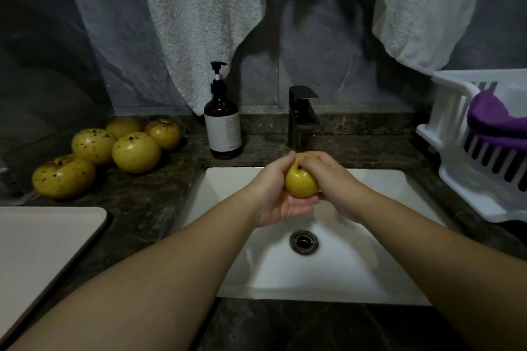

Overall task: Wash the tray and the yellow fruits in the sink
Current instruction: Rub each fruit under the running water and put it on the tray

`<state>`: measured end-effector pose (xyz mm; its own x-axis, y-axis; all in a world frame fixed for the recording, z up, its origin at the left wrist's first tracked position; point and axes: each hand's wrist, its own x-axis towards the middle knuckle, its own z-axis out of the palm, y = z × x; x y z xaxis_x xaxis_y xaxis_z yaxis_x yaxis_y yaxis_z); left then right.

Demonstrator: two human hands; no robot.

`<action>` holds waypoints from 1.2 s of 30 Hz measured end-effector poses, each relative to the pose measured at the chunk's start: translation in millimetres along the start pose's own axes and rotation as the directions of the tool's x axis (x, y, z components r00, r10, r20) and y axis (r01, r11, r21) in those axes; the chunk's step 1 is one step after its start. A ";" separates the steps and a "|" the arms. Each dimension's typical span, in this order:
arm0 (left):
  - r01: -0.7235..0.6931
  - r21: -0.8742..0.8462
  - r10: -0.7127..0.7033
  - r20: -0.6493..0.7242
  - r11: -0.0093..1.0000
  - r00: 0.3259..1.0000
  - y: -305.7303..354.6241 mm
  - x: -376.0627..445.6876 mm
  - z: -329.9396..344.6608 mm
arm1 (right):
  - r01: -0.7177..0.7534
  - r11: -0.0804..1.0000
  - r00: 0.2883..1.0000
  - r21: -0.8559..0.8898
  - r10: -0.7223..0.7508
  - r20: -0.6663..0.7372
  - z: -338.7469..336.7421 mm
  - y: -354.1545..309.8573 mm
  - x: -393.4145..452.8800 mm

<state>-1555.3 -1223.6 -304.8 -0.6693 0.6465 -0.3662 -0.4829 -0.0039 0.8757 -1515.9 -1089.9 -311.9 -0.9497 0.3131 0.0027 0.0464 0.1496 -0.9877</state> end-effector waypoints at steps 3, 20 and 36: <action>-0.026 -0.075 0.025 -0.016 0.997 1.000 0.0 -0.5 3.6 | -0.010 0.999 1.000 0.045 0.010 0.017 1.6 0.3 0.2; -0.013 -0.068 0.010 -0.049 0.998 0.999 2.7 0.6 -2.7 | -0.058 0.991 0.977 0.118 0.032 0.212 -9.6 -2.4 -7.1; 0.001 -0.116 -0.003 -0.018 0.993 1.000 -1.1 3.6 5.8 | 0.141 0.941 0.990 -0.307 -0.141 0.023 -0.4 -1.5 -3.5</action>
<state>-1553.9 -1216.8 -305.3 -0.6780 0.6324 -0.3746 -0.5455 -0.0914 0.8331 -1512.5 -1090.8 -310.4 -0.9537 0.2672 0.1383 0.0047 0.4729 -0.8811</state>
